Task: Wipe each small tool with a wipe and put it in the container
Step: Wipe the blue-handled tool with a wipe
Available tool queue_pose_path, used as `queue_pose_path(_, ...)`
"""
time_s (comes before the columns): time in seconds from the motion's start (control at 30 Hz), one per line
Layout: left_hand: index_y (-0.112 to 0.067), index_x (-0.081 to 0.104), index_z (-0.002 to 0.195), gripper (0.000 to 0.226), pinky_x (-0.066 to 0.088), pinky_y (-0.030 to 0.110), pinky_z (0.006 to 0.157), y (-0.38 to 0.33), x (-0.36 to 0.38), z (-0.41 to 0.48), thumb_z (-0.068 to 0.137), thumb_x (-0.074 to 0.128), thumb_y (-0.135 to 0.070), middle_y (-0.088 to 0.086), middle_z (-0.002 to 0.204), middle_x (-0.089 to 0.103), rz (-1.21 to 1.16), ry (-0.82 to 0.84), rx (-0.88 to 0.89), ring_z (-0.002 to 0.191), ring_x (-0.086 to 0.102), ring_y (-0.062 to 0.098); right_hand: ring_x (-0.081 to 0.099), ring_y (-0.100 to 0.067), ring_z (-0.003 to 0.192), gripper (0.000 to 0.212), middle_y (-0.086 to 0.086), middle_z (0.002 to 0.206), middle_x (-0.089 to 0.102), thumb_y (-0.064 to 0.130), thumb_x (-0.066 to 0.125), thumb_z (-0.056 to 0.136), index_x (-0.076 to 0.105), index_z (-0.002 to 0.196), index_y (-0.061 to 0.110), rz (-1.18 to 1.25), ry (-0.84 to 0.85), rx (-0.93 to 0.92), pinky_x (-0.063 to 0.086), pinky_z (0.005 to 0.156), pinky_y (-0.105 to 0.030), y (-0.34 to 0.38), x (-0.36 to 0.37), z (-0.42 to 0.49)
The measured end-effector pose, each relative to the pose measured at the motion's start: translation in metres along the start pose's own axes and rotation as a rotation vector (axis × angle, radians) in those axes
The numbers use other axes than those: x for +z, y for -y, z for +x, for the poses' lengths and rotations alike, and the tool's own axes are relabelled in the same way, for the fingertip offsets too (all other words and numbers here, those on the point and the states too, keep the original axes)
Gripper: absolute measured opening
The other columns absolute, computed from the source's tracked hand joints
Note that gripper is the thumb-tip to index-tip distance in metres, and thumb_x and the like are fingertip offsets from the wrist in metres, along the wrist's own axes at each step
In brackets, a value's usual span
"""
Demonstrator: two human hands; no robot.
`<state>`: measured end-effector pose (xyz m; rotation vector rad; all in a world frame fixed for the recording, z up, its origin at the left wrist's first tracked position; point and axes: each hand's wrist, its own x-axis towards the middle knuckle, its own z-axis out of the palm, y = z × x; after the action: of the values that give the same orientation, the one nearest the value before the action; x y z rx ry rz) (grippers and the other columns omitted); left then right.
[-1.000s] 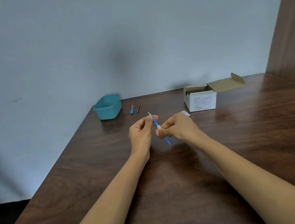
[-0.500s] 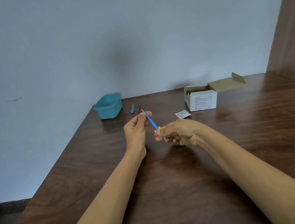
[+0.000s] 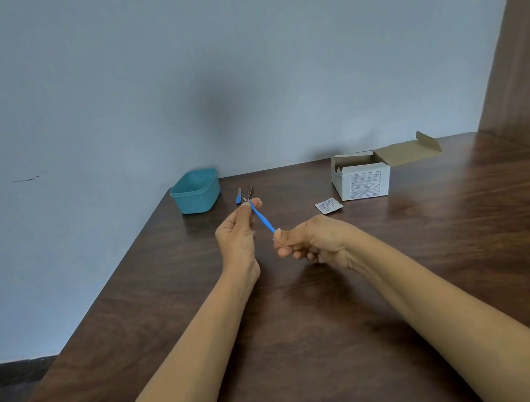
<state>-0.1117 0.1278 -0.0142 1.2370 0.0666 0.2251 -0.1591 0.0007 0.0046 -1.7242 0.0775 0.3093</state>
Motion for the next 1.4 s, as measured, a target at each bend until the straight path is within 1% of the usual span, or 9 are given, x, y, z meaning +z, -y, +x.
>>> queue_pose_path(0.1, -0.007, 0.074, 0.099, 0.019, 0.039, 0.019, 0.064, -0.001, 0.0, 0.0, 0.093, 0.059, -0.017, -0.016, 0.063, 0.066, -0.017, -0.002, 0.004, 0.062, 0.05, 0.0, 0.049, 0.0, 0.053, 0.014, 0.006, 0.068, 0.07, 0.027, 0.069, 0.086, 0.072, 0.085, 0.013, 0.055, 0.025, 0.014, 0.031, 0.053, -0.015, 0.0, -0.003, 0.0)
queue_pose_path(0.23, -0.013, 0.074, 0.092, 0.017, 0.044, 0.034, 0.099, -0.001, -0.001, -0.002, 0.094, 0.058, -0.018, -0.006, 0.089, 0.074, 0.02, -0.018, 0.109, 0.087, 0.062, 0.002, 0.056, -0.001, 0.057, 0.024, -0.001, 0.071, 0.07, 0.01, 0.08, 0.073, 0.073, 0.093, -0.003, -0.048, -0.138, -0.166, 0.042, 0.054, -0.011, -0.006, -0.002, 0.002)
queue_pose_path(0.3, -0.014, 0.074, 0.088, 0.016, 0.044, 0.037, 0.106, -0.001, -0.003, -0.001, 0.094, 0.059, -0.016, -0.003, 0.092, 0.074, 0.008, -0.049, 0.139, 0.098, 0.065, 0.01, 0.059, -0.001, 0.058, 0.029, -0.003, 0.076, 0.071, 0.009, 0.081, 0.071, 0.072, 0.096, -0.003, -0.047, -0.148, -0.204, 0.045, 0.057, -0.01, -0.008, -0.001, 0.004)
queue_pose_path(0.5, -0.014, 0.073, 0.089, 0.015, 0.048, 0.034, 0.101, 0.001, -0.005, 0.006, 0.094, 0.059, -0.013, -0.002, 0.093, 0.073, 0.0, -0.075, 0.16, 0.098, 0.065, 0.006, 0.056, -0.001, 0.06, 0.018, -0.005, 0.09, 0.075, 0.023, 0.062, 0.091, 0.072, 0.093, 0.009, 0.045, -0.046, -0.079, 0.034, 0.053, -0.015, -0.005, -0.002, 0.004)
queue_pose_path(0.73, -0.02, 0.073, 0.084, 0.018, 0.047, 0.023, 0.094, 0.005, -0.002, 0.003, 0.094, 0.059, -0.016, -0.004, 0.092, 0.073, 0.03, -0.031, 0.212, 0.107, 0.064, 0.012, 0.053, 0.0, 0.055, 0.015, -0.004, 0.075, 0.072, 0.011, 0.076, 0.076, 0.075, 0.088, 0.001, -0.019, -0.111, -0.157, 0.038, 0.05, -0.012, -0.007, -0.002, 0.002)
queue_pose_path(0.87, -0.017, 0.073, 0.09, 0.016, 0.044, 0.013, 0.083, 0.005, -0.001, 0.002, 0.095, 0.058, -0.018, -0.007, 0.092, 0.073, 0.075, 0.016, 0.233, 0.1, 0.064, 0.004, 0.058, -0.014, 0.073, 0.009, -0.018, 0.088, 0.072, 0.006, 0.079, 0.073, 0.072, 0.078, 0.006, -0.074, -0.147, -0.215, 0.05, 0.075, -0.024, -0.01, 0.0, 0.005)
queue_pose_path(1.1, -0.018, 0.072, 0.09, 0.016, 0.045, 0.013, 0.083, 0.004, -0.002, 0.003, 0.096, 0.057, -0.016, -0.008, 0.091, 0.072, 0.076, 0.004, 0.209, 0.097, 0.064, 0.0, 0.07, -0.023, 0.087, 0.023, -0.017, 0.09, 0.073, -0.003, 0.073, 0.076, 0.064, 0.091, 0.012, -0.001, -0.139, -0.247, 0.05, 0.091, -0.028, -0.011, 0.0, 0.008)
queue_pose_path(1.23, -0.019, 0.072, 0.086, 0.019, 0.047, 0.021, 0.093, 0.005, -0.002, 0.003, 0.096, 0.057, -0.016, -0.005, 0.092, 0.073, 0.055, -0.006, 0.208, 0.104, 0.064, 0.008, 0.06, -0.009, 0.068, 0.028, -0.016, 0.092, 0.074, 0.006, 0.082, 0.068, 0.064, 0.088, 0.016, 0.042, -0.208, -0.216, 0.038, 0.069, -0.022, -0.01, -0.001, 0.008)
queue_pose_path(1.4, -0.021, 0.072, 0.084, 0.02, 0.049, 0.021, 0.091, 0.006, 0.0, 0.0, 0.095, 0.057, -0.014, -0.004, 0.091, 0.073, 0.046, 0.026, 0.204, 0.097, 0.065, 0.006, 0.057, -0.003, 0.058, 0.029, -0.017, 0.091, 0.072, 0.008, 0.082, 0.069, 0.059, 0.085, 0.015, 0.026, -0.208, -0.22, 0.039, 0.059, -0.016, -0.011, -0.003, 0.007)
